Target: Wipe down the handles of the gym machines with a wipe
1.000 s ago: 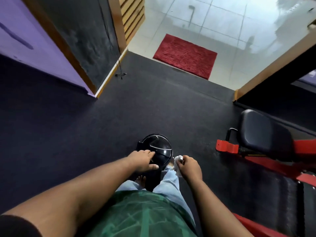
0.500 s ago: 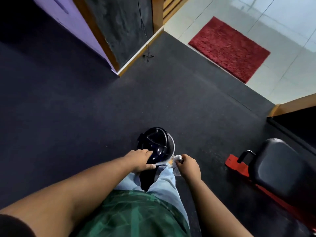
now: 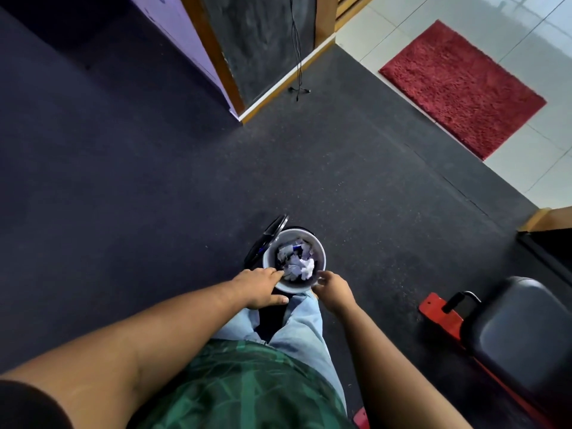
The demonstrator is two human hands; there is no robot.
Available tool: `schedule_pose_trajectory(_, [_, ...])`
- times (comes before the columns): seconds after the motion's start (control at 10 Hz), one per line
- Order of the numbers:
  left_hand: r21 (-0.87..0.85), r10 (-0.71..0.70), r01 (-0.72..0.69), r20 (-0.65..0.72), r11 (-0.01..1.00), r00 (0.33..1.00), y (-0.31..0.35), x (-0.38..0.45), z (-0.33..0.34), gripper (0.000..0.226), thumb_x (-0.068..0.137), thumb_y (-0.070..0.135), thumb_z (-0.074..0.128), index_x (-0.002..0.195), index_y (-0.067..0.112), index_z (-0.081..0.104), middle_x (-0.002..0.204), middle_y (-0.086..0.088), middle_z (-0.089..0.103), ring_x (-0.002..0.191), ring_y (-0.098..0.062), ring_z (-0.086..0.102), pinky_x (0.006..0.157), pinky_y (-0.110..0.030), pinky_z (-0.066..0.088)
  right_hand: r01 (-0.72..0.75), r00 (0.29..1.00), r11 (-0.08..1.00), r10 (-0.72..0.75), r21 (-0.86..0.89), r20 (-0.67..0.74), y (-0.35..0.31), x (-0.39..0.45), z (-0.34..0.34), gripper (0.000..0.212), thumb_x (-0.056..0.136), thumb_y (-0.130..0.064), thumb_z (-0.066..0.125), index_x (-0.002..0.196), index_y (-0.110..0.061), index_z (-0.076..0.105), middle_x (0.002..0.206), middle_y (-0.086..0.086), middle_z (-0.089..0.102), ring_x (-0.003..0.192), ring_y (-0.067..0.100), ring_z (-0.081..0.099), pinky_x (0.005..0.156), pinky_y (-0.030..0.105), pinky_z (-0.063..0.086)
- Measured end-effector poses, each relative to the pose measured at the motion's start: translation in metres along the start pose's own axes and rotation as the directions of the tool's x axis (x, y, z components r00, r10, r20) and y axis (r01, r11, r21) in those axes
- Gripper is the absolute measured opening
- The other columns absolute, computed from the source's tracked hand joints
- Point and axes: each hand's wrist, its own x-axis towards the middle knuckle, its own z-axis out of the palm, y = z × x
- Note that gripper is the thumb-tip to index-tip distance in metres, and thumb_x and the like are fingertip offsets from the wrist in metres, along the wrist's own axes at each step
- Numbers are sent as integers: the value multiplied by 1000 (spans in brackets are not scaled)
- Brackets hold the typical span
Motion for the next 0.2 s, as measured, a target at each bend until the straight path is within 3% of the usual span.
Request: schedule_pose_trajectory(0.2, [-16, -26, 26, -31, 1000, 999, 1, 0, 1, 89, 98, 72, 42, 164, 19, 16, 167, -5, 28, 149, -28, 34, 113, -50, 37, -9, 999, 1000, 7, -24, -52, 15, 1, -6, 42, 89, -29, 63, 130, -20, 64, 120, 1, 72, 110, 21, 66, 85, 29, 49])
